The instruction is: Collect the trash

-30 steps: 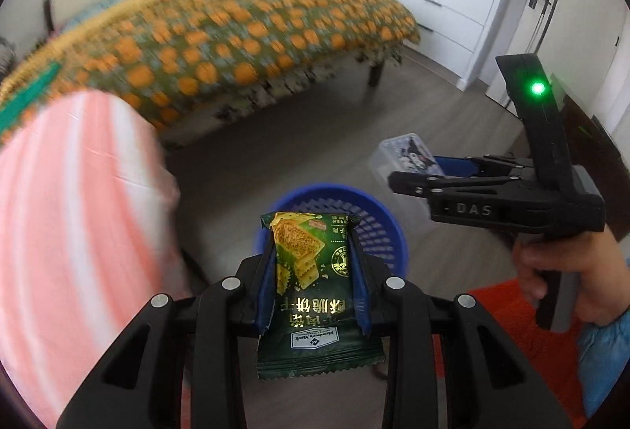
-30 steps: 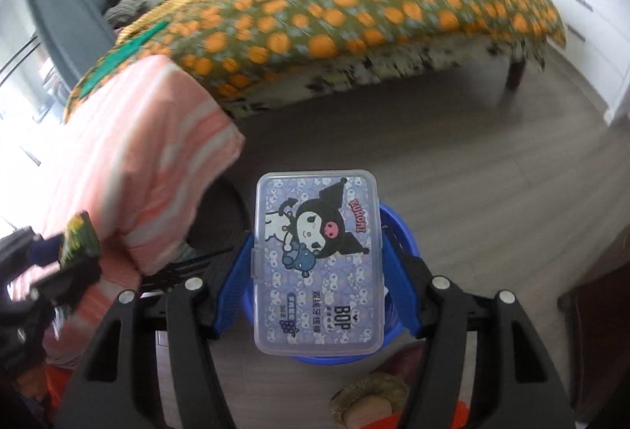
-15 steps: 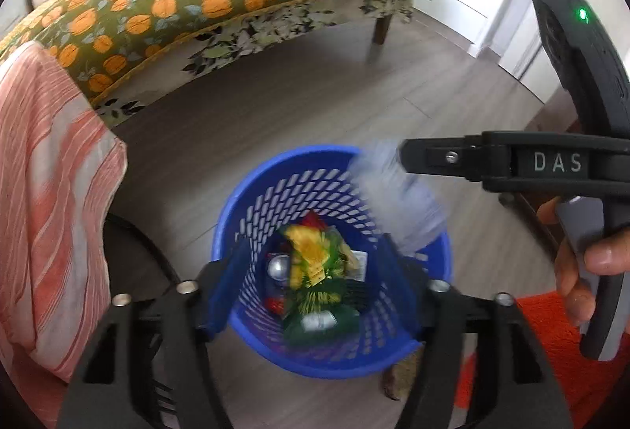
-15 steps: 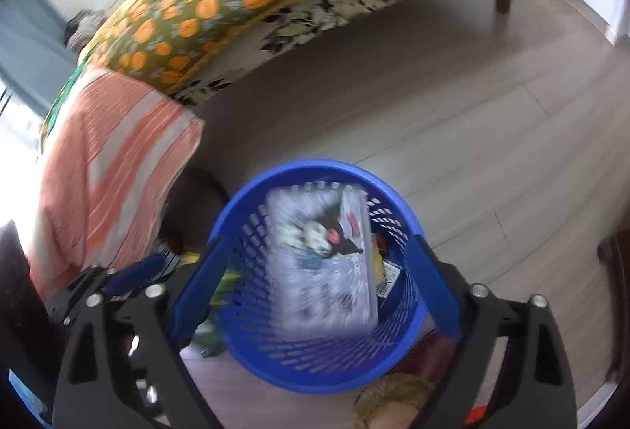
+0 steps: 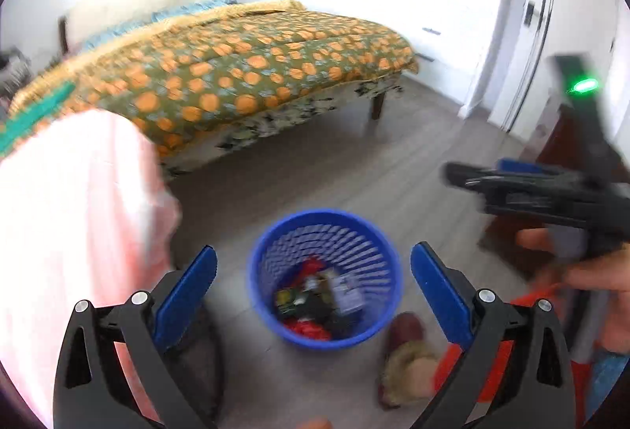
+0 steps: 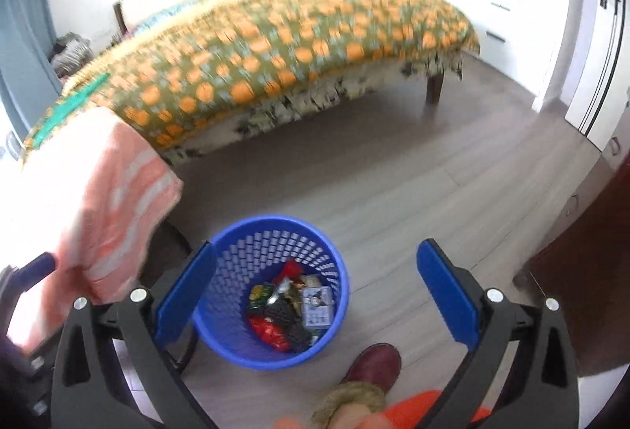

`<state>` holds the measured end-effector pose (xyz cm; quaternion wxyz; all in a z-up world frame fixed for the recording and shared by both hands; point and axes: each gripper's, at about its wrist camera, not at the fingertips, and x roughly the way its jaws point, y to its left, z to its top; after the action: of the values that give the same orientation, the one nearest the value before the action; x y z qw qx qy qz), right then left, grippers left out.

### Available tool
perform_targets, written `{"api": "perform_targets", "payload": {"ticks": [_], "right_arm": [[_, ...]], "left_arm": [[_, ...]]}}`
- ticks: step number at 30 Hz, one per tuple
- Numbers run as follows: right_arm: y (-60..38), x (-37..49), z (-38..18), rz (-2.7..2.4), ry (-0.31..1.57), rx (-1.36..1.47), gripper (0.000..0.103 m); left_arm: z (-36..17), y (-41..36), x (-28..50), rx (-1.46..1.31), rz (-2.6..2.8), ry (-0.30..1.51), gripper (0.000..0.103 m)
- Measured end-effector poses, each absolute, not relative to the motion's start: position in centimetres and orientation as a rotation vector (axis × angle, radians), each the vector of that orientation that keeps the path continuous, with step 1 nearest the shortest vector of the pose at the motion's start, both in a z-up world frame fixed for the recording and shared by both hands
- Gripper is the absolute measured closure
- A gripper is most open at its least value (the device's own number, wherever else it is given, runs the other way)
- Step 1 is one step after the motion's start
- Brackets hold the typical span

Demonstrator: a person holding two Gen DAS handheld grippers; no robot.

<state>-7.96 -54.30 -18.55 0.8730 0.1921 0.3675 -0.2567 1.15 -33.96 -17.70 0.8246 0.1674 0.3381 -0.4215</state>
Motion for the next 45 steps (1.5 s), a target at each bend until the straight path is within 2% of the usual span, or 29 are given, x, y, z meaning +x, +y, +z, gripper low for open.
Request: {"api": "perform_targets", "payload": {"ticks": [4, 10, 20, 45], "right_arm": [[-52.1, -11.1, -17.2, -0.506, 0.697, 0.499, 0.005], [-49.1, -12.4, -16.2, -0.513, 0.690, 0.427, 0.005], [-46.5, -13.1, -18.7, -0.479, 0.841, 0.373, 0.005], [-45.8, -13.4, -20.0, -0.458, 0.883, 0.358, 0.005]], "left_arm": [[-16.9, -32.1, -0.1, 0.328, -0.903, 0.694, 0.005], [-17.5, -30.9, -0.8, 0.385, -0.808, 0.728, 0.005], [-18.8, -30.4, -0.1, 0.392, -0.791, 0.822, 0.005], [-20.8, -31.2, 0.3, 0.434, -0.737, 0.891, 0.005]]}}
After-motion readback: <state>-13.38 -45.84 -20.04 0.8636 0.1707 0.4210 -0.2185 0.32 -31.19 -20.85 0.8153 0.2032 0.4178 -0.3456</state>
